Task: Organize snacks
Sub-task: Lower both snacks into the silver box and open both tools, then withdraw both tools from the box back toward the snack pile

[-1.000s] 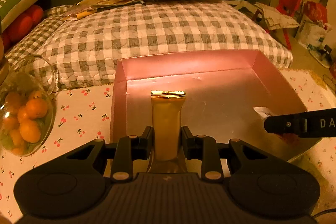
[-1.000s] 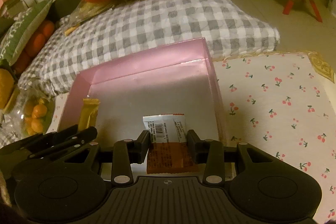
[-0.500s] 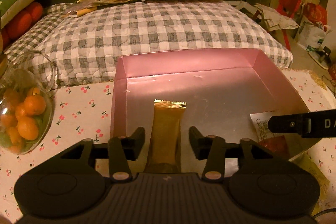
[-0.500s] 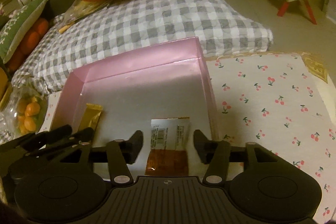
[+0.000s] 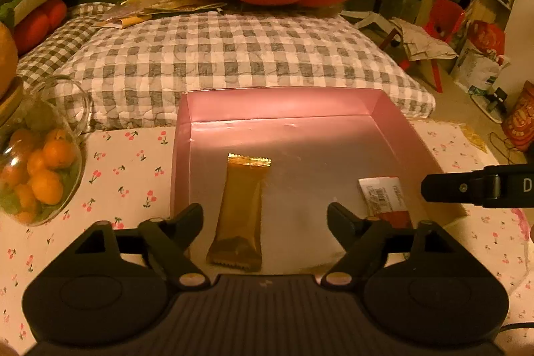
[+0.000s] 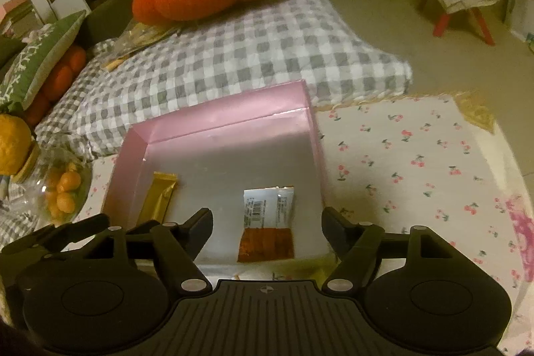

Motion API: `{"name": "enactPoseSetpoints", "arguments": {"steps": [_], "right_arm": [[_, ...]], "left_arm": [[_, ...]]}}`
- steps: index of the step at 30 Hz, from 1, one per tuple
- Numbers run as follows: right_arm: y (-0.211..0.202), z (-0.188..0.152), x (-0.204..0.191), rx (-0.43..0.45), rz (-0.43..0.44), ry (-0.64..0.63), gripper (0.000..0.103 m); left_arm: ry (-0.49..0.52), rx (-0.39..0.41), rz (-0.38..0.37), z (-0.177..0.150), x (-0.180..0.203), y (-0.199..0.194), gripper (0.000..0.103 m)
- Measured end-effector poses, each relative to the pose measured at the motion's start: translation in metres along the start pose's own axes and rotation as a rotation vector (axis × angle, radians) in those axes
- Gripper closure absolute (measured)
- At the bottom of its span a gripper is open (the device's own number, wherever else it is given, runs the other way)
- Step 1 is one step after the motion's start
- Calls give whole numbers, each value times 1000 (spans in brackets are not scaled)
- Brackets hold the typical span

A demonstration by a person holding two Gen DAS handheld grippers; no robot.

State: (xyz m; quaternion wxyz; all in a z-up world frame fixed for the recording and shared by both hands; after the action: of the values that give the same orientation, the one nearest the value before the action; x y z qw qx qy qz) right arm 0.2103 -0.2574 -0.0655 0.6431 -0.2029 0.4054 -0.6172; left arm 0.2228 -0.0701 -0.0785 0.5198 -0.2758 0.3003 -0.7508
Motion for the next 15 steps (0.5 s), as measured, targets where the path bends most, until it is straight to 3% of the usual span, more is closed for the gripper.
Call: {"name": "enactPoseSetpoints", "arguments": {"steps": [15], "right_arm": [[-58,-22,2,37,14,-30,21]], "left_arm": [[12,7,-17,-17,3,-47,10]]}}
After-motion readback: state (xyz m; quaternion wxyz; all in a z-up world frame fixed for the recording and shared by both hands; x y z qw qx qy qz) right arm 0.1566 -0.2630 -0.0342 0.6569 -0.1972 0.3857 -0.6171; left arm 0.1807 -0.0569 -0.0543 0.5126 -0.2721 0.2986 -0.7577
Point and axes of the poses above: each gripper's, at about its wrist camera, not at the fingertips, and y roughly the way its jaws point, x to its right, z to its top, the point moved 8 cm from there along y, roughly the way its jaws point, and after that the axes turned 3 degrees about -y, right-handed, at the moved point
